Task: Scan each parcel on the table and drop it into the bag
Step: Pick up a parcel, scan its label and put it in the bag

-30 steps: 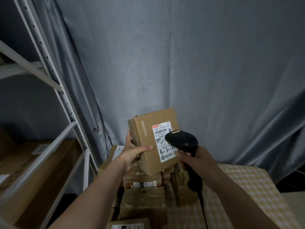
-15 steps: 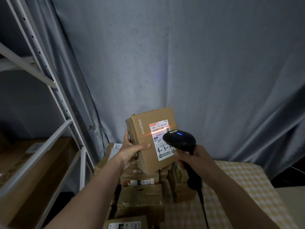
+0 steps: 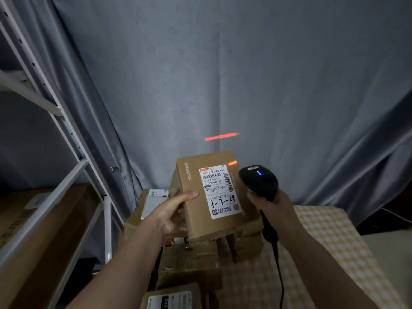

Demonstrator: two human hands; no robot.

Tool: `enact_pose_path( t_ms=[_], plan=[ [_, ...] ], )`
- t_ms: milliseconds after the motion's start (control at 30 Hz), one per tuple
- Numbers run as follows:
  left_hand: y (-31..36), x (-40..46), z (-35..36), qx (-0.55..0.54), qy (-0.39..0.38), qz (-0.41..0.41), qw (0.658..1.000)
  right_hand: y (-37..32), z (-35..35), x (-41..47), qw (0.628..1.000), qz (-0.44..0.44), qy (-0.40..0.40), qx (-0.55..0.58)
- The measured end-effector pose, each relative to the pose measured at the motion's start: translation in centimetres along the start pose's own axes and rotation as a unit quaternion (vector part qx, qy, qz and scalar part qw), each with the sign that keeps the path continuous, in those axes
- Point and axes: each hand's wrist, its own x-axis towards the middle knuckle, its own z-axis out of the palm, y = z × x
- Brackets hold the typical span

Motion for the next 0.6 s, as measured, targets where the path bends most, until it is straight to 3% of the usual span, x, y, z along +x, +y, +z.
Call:
enact_pose_path(
  t_ms=[167, 500, 600],
  plan=[
    [-1.8, 0.2, 1.1, 0.003, 0.001, -0.014, 1.0, 1.1, -0.8, -1.1, 0.999, 0.03, -0.028, -0.014],
    [-6.5, 1.5, 5.4, 0.065, -0.102, -0.093, 0.988, 5.7, -3.5, -4.0, 0.992, 0.055, 0.115, 0.018],
    [-8.3, 1.7, 7.6, 0.088, -0.165, -0.134, 0.973, 7.4, -5.5, -5.6, 0.984, 0.076, 0.163, 0.021]
  ],
)
